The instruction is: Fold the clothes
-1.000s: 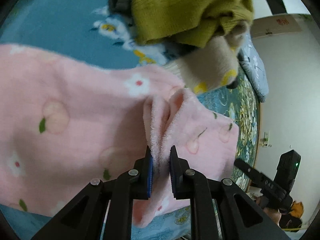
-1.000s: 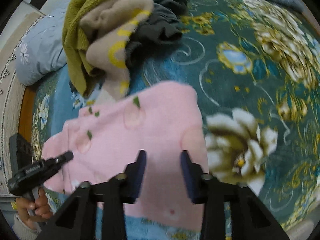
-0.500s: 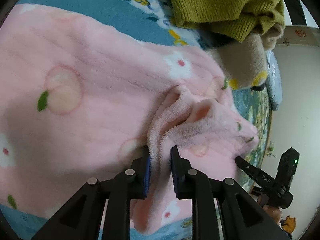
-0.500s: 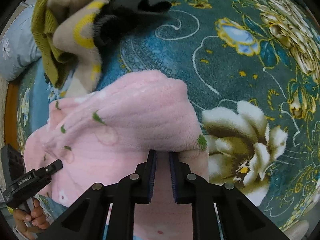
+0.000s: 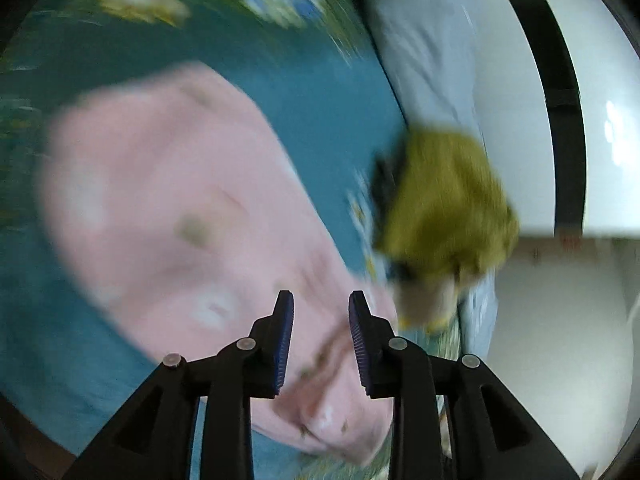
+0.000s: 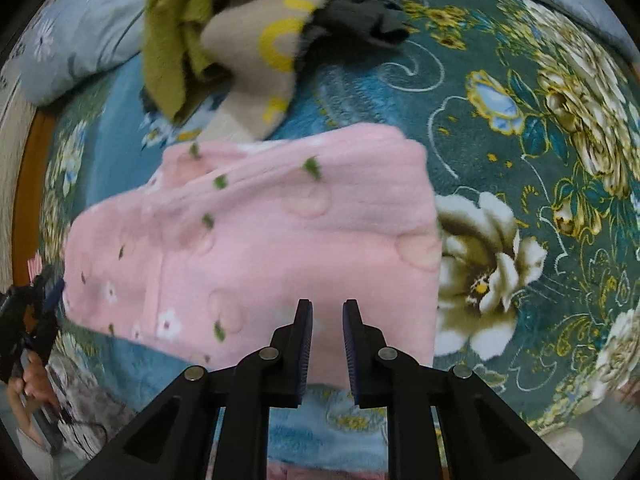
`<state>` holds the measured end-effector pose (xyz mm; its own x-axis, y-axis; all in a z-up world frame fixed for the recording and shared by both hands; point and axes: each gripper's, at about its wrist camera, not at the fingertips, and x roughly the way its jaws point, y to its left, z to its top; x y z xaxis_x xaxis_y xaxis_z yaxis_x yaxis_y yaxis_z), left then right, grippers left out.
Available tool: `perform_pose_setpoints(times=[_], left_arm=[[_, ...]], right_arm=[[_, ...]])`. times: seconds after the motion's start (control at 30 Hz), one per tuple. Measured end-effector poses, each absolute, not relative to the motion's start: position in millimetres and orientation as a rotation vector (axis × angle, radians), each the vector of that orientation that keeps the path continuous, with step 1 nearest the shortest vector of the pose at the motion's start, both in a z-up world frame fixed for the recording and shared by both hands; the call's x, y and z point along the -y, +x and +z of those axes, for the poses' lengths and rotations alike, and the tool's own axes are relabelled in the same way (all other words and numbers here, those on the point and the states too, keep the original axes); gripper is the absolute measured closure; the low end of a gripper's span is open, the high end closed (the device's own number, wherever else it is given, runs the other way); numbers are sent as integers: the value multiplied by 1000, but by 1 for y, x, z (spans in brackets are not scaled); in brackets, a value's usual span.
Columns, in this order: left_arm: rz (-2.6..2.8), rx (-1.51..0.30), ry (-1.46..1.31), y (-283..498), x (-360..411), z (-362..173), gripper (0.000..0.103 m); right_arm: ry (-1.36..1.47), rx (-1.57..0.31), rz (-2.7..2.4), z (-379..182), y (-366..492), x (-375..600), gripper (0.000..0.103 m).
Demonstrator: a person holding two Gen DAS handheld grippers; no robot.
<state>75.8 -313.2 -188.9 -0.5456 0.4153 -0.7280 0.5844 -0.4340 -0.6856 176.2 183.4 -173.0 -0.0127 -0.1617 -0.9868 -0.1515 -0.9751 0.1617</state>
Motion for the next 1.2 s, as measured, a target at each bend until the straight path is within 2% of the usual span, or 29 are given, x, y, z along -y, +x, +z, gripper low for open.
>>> perform_pose_setpoints(times=[0.1, 0.23, 0.37, 0.43, 0.47, 0.5, 0.53, 0.63, 0.7, 0.8, 0.87, 0.93, 1.0, 1.07, 1.13, 1.2], left_arm=[[-2038, -1576, 1286, 101, 349, -190, 66], [-1883, -1572, 1175, 130, 394, -207, 49], [-1796, -1670, 1122, 123, 402, -235, 49], [-1755, -1723, 1095, 118, 404, -248, 53], [-1743, -1739, 1085, 115, 405, -253, 60], [-1778, -1702, 1098, 109, 405, -248, 78], [-1820, -1672, 1106, 104, 404, -243, 84], [-2048, -1714, 1053, 93, 397, -229, 87], [-2099, -1664, 1103, 89, 394, -228, 87], [-1980, -1617, 1207, 88, 399, -248, 87], [-1889, -1686, 1180, 96, 407, -259, 84], [-1870, -1772, 1116, 104, 412, -259, 68], [-1846, -1827, 1088, 111, 417, -258, 56], [-1777, -1884, 1081, 121, 421, -266, 49], [-1667, -1994, 1059, 132, 421, -282, 40], [-1504, -2194, 982, 149, 416, -305, 34]], right_arm=[[2202, 310, -2199, -161, 177, -171, 85], [2212, 230, -2189, -149, 171, -151, 85], [2231, 128, -2160, -144, 161, -130, 85], [2238, 75, -2144, -143, 156, -119, 85], [2240, 53, -2136, -143, 154, -114, 85], [2240, 34, -2127, -143, 152, -109, 85], [2239, 8, -2116, -143, 150, -103, 85], [2228, -78, -2080, -143, 145, -83, 85], [2223, -122, -2057, -145, 143, -71, 85], [2229, -154, -2029, -148, 140, -59, 85], [2228, -167, -2019, -149, 139, -52, 85], [2225, -183, -2008, -150, 136, -45, 85], [2227, -201, -1998, -151, 135, -40, 85], [2230, -207, -1994, -152, 133, -37, 85], [2234, -210, -1990, -153, 132, -35, 85], [2238, -214, -1986, -154, 130, -32, 85]])
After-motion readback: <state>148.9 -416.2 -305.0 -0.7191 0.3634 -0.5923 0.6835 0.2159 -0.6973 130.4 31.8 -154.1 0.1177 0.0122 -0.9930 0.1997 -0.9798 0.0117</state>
